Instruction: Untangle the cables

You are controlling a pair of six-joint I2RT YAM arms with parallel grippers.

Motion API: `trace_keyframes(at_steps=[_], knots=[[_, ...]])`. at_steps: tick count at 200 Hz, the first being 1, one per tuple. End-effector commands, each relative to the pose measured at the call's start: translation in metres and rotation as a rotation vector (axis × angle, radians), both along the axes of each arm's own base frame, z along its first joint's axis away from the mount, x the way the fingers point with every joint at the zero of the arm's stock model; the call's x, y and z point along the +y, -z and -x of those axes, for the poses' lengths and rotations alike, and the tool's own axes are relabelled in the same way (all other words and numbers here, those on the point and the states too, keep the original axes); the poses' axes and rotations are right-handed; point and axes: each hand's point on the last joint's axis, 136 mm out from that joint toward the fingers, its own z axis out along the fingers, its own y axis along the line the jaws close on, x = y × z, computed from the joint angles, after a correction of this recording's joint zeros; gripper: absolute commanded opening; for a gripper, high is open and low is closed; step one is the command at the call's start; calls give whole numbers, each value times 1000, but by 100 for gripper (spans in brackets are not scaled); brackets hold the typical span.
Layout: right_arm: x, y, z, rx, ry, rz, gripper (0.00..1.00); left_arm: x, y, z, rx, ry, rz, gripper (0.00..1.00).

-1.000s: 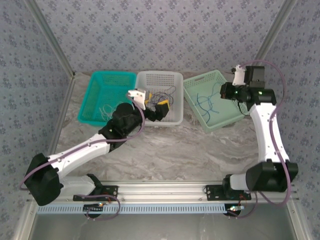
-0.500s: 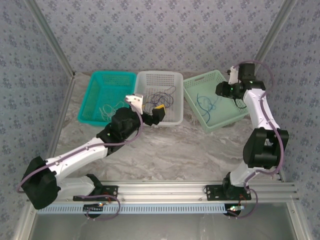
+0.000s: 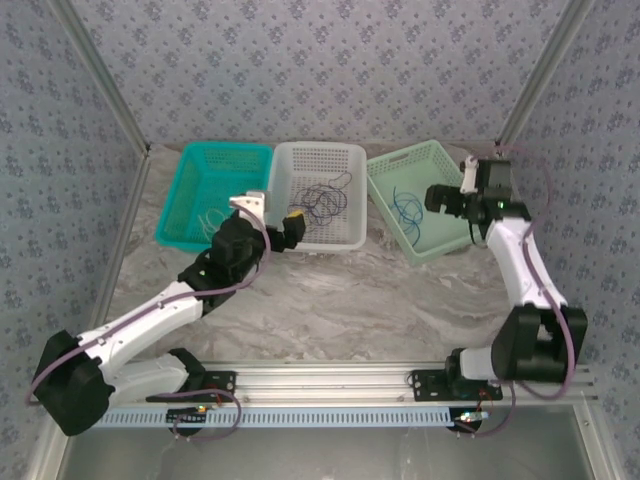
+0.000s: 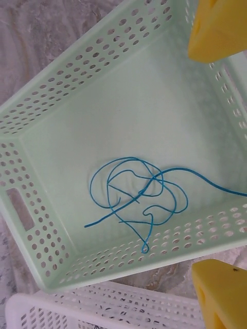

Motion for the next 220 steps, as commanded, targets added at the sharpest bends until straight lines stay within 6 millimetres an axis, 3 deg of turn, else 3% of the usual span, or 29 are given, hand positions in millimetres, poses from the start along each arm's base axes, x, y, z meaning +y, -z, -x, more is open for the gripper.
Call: trace_keyframes(at_steps=[1,27,66,122,152,220], knots=[[-8,-15,-2,-201,35,70,100,45,9,-4,44,-126,-97,99],[-6,-8,11,-312,23,111,100,79,19,-11,69,-189,-215,100],[-7,17,14,-372,26,133,100,103,44,-34,86,-194,-366,100],[-5,51,1,-377,10,142,100,111,75,-73,76,-61,-343,100],[-8,67,2,-360,-1,172,100,115,90,-76,86,-24,-355,99],[-11,94,-8,-351,13,164,100,114,99,-82,70,5,-349,99]])
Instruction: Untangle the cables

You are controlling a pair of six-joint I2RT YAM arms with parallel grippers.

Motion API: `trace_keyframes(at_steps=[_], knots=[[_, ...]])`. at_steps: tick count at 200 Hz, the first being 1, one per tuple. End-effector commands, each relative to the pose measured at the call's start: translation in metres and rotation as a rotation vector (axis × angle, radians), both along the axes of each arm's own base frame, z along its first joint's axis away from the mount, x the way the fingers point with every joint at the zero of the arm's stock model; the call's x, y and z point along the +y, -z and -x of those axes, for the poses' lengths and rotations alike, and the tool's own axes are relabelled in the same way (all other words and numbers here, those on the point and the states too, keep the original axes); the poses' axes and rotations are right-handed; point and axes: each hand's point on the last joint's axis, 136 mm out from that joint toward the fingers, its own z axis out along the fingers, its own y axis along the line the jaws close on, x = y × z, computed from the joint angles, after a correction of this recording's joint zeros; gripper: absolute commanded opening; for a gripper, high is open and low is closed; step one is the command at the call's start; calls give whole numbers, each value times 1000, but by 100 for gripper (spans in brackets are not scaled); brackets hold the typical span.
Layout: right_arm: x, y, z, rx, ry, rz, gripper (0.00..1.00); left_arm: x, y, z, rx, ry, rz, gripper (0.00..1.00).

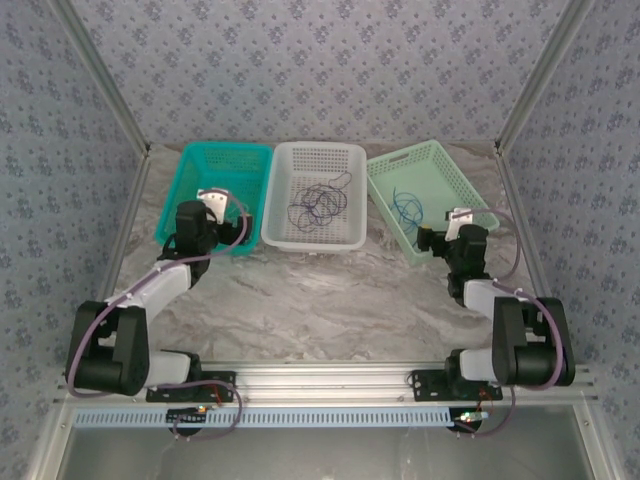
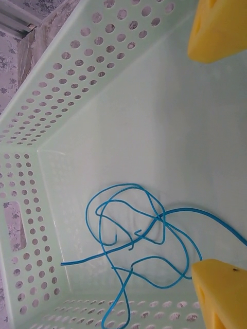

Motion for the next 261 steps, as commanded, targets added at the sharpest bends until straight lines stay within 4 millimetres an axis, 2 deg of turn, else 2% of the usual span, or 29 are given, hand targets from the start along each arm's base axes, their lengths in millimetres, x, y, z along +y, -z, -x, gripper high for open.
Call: trace_keyframes(at_steps=[1,37,78,103,191,261], knots=[[-4,1,-7,-41,13,11,100,-5,-7,-8,-42,40,3,99],[-4,20,-12,-19,17,21,100,-1,6,-4,-1,31,1,100],[-5,20,-13,-9,17,13,100,27,16,7,-2,-36,1,99],[-5,21,-13,-5,14,5,100,40,18,4,-17,-51,15,99],[-5,20,-14,-7,10,3,100,38,38,0,3,33,71,99],[-5,21,-14,-5,10,4,100,63,52,-2,-51,-100,90,99]])
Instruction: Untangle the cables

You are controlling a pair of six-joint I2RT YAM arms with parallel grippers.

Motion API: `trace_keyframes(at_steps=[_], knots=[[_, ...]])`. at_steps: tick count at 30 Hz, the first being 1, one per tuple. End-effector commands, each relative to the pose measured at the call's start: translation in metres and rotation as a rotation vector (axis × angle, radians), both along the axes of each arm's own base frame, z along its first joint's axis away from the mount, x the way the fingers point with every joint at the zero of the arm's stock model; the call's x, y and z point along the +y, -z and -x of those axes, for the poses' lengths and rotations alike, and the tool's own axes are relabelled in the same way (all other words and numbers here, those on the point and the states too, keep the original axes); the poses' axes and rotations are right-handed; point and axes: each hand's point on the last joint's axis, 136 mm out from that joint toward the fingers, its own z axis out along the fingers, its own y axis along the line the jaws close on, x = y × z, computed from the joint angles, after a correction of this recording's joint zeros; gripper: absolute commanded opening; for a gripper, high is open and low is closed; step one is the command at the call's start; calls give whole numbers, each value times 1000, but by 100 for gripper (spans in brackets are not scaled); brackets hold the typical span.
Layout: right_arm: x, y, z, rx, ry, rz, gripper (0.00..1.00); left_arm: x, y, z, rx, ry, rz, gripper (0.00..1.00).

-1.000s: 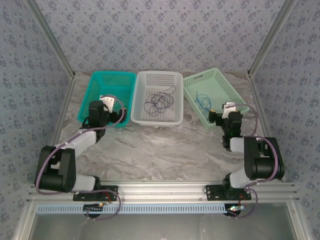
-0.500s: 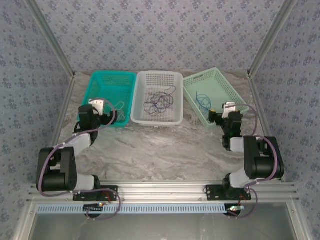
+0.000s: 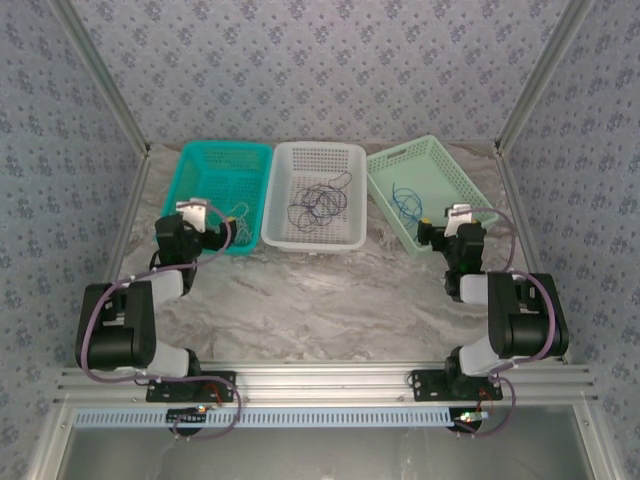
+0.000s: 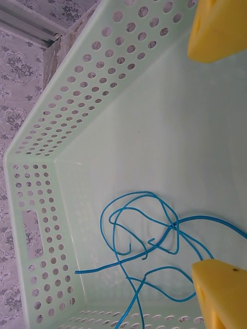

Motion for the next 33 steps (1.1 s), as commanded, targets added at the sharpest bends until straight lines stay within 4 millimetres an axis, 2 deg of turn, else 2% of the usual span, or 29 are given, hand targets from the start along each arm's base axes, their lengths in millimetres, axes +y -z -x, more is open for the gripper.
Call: trace_keyframes(at_steps=[1,5,6,33], knots=[[0,21,5,74,-1,-19,100,15,24,5,45,-70,-11,99],[1,20,4,73,0,-12,100,34,30,5,3,-192,-3,99],[1,20,4,74,1,-12,100,36,33,6,42,-202,-12,99],[1,20,4,75,1,-9,100,39,33,3,43,-237,-27,99]])
